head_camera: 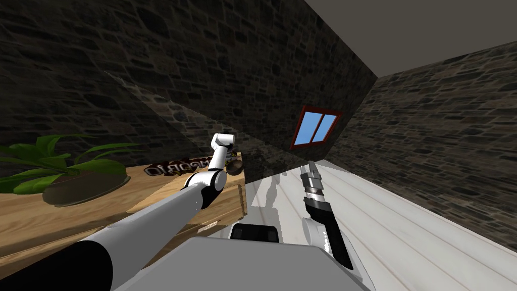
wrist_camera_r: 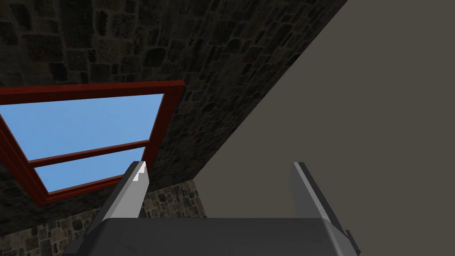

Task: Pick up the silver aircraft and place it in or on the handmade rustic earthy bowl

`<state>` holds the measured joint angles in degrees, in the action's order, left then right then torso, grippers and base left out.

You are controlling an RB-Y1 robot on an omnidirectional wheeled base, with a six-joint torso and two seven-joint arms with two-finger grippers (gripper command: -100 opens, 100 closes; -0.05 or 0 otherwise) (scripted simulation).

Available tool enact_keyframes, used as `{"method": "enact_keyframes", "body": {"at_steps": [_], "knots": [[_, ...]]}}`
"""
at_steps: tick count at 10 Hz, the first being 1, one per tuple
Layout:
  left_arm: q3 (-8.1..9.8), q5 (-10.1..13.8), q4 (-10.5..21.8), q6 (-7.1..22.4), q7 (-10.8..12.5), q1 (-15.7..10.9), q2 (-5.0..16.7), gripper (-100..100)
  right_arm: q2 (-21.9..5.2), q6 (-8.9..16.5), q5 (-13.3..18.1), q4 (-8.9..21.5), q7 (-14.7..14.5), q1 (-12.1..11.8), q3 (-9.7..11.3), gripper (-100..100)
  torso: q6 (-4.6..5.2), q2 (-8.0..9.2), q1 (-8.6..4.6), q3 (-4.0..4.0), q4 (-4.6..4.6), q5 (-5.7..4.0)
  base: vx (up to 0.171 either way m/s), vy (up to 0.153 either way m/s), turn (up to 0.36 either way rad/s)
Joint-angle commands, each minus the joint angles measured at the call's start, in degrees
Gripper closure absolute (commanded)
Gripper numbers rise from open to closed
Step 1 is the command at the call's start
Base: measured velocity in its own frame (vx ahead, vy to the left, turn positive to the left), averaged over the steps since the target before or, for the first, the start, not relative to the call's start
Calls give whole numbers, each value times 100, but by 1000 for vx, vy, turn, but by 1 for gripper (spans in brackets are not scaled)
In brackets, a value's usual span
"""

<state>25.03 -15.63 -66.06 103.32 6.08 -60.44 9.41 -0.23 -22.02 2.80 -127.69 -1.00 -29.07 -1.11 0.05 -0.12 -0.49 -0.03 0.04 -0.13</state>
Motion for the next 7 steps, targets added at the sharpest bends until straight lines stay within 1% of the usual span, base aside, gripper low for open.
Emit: {"method": "enact_keyframes", "body": {"at_steps": [1,3,4,5,6,7], "knots": [[91,-24,-9,238,-113,-86,-28,100,0,0,0,0,0,0,0,0,0,0,0,0,0,0,27,-40,-51],[172,-40,1,550,-205,-164,-45,100,0,0,0,0,0,0,0,0,-2,13,14,7,2,3,15,-27,-35],[172,-40,1,611,-205,-164,-45,100,0,0,0,0,0,0,0,0,-2,16,18,9,3,4,7,-13,-11],[200,-45,5,825,-237,-190,-51,100,0,0,0,0,0,0,0,0,-5,19,24,11,3,5,5,-7,-14],[219,-49,8,970,-259,-207,-54,100,0,0,0,0,0,0,-1,0,-6,22,29,12,4,6,5,-6,-13],[219,-49,8,1021,-259,-207,-54,100,-1,0,0,0,0,0,-1,0,-4,22,29,13,4,6,0,0,0]]}}
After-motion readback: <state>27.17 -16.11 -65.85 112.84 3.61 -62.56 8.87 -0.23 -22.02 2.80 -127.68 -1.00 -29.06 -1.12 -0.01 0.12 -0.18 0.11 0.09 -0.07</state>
